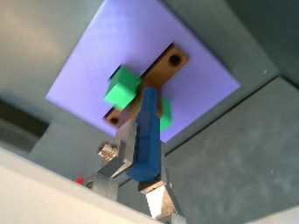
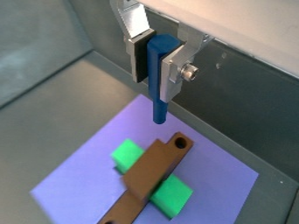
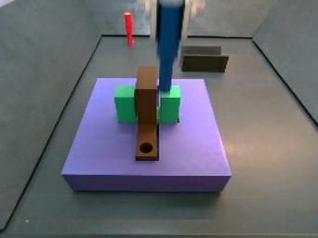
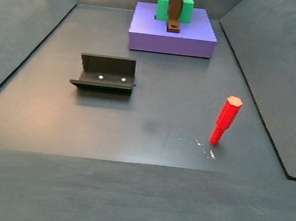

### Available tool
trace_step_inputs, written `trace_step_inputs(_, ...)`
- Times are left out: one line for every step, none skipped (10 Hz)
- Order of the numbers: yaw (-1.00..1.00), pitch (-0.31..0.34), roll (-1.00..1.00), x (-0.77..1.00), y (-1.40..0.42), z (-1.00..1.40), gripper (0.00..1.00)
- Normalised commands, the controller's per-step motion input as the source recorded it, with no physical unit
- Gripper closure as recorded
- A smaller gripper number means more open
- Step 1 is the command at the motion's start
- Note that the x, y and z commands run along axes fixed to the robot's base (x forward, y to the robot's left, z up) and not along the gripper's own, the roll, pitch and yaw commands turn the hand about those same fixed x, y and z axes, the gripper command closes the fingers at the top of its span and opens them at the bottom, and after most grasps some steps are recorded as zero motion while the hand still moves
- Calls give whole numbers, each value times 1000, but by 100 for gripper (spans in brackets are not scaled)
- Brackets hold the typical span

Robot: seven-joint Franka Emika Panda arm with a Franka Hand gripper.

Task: Pick up the blue object. Move up. Move to above the board. Insert the blue object.
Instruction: Insert the blue object.

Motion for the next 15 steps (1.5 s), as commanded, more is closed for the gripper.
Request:
trace_step_inputs(0,-29,237,-337,-351,-437,100)
trace_step_inputs(0,-10,251,-251,-274,-337,100)
trace_step_inputs(0,0,206,-89,-260,-400,100)
trace_step_inputs(-3,27,197,0,-83,-329,100)
trace_step_inputs(-17,27,167,77,0,-363,100)
trace_step_inputs(0,0,59,111,-17,-366,100)
trace_step_inputs(-17,0,44,149,-6,-317,100)
trace_step_inputs(-6,0,10,91,-31,-289,100)
trace_step_inputs(0,-21,0,34,-17,-277,100)
trace_step_inputs(0,-9,0,0,-34,-246,100)
trace_step_inputs(0,-14,0,0,-46,-226,100)
trace_step_inputs(0,-69,-86,0,-71,-289,100)
trace_step_inputs(0,-63,-61,0,-54,-274,100)
trace_step_inputs(0,-44,-51,0,-29,-229,100)
trace_step_inputs(0,0,0,43,0,-163,100)
